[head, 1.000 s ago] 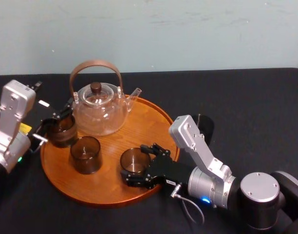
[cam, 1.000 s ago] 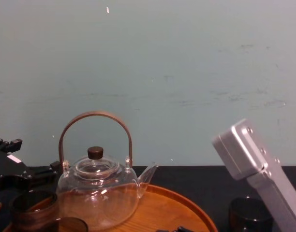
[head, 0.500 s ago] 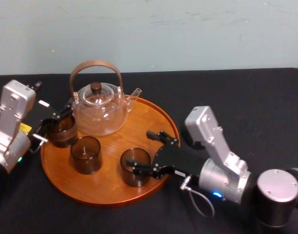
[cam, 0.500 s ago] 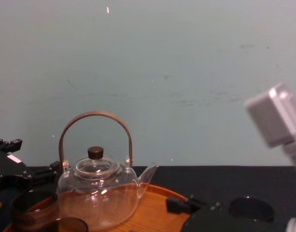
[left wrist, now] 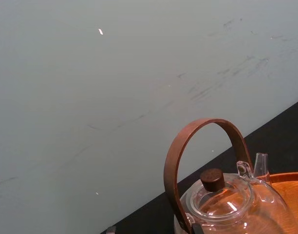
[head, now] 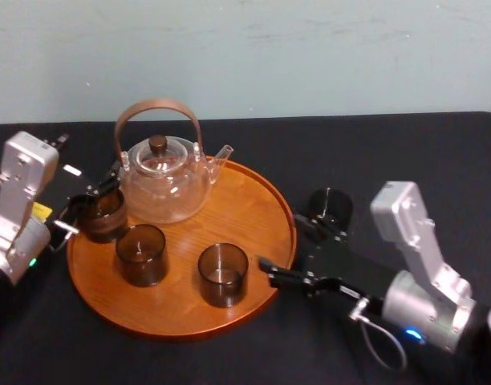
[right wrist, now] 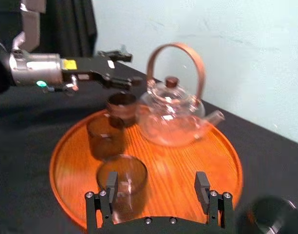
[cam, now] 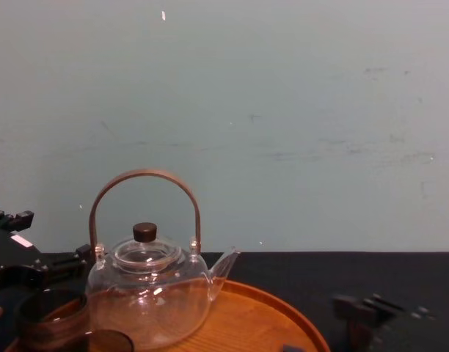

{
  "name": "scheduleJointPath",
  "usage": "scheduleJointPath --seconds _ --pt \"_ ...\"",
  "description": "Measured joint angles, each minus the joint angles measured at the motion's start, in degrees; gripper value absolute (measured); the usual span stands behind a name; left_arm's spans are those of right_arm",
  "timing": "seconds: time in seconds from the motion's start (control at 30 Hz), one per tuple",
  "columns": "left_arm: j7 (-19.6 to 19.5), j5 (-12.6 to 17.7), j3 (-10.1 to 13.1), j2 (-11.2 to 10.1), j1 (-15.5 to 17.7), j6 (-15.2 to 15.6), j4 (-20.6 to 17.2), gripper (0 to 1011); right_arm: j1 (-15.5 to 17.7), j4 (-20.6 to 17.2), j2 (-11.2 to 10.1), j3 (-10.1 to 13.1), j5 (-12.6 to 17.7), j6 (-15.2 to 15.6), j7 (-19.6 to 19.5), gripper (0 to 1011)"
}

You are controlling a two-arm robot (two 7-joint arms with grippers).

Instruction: Pick up the glass from the table and place it on the tray.

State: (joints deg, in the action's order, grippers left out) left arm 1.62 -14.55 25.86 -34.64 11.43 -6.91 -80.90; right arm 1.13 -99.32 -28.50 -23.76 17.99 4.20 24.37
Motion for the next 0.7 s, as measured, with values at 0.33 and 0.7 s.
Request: scheduleJointPath --seconds 0.33,0.7 --pt "0.0 0.0 0.0 0.0 0.0 0.0 0.0 1001 5.46 -0.68 -2.79 6.03 3.56 -1.37 -1.18 1002" --pt "0.0 0.0 0.0 0.0 0.0 0.0 0.0 1001 5.22 3.91 -2.22 10.43 6.14 -1.58 -2.61 1002"
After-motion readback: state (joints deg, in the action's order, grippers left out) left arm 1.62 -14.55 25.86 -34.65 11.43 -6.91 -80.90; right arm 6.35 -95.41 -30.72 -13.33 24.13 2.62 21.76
